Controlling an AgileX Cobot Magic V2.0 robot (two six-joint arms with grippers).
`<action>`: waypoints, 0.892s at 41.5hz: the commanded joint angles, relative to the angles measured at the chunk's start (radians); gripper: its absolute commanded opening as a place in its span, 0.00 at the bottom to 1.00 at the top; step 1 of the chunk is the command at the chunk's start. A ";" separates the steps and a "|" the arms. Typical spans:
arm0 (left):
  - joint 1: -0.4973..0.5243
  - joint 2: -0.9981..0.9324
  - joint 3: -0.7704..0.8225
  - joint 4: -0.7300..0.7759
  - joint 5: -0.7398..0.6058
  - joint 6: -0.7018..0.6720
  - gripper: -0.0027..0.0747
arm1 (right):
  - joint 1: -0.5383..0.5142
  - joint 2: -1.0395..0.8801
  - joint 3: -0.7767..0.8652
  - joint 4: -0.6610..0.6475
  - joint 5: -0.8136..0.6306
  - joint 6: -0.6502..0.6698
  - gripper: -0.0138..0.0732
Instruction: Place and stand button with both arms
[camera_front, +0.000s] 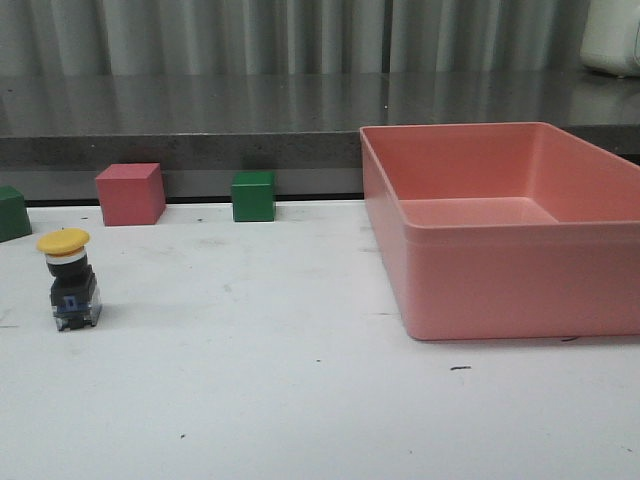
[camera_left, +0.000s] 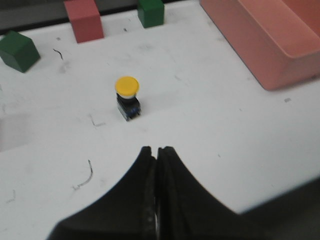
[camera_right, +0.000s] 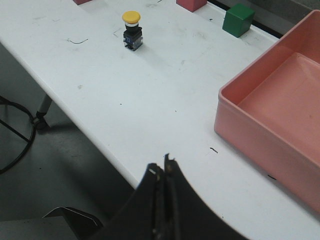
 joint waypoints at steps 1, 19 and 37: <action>0.059 -0.051 0.065 0.037 -0.223 -0.006 0.01 | -0.006 0.003 -0.023 0.006 -0.063 -0.007 0.08; 0.322 -0.379 0.689 -0.033 -0.951 -0.006 0.01 | -0.006 0.003 -0.023 0.006 -0.063 -0.007 0.08; 0.323 -0.452 0.767 -0.033 -1.009 -0.006 0.01 | -0.006 0.003 -0.023 0.006 -0.063 -0.007 0.08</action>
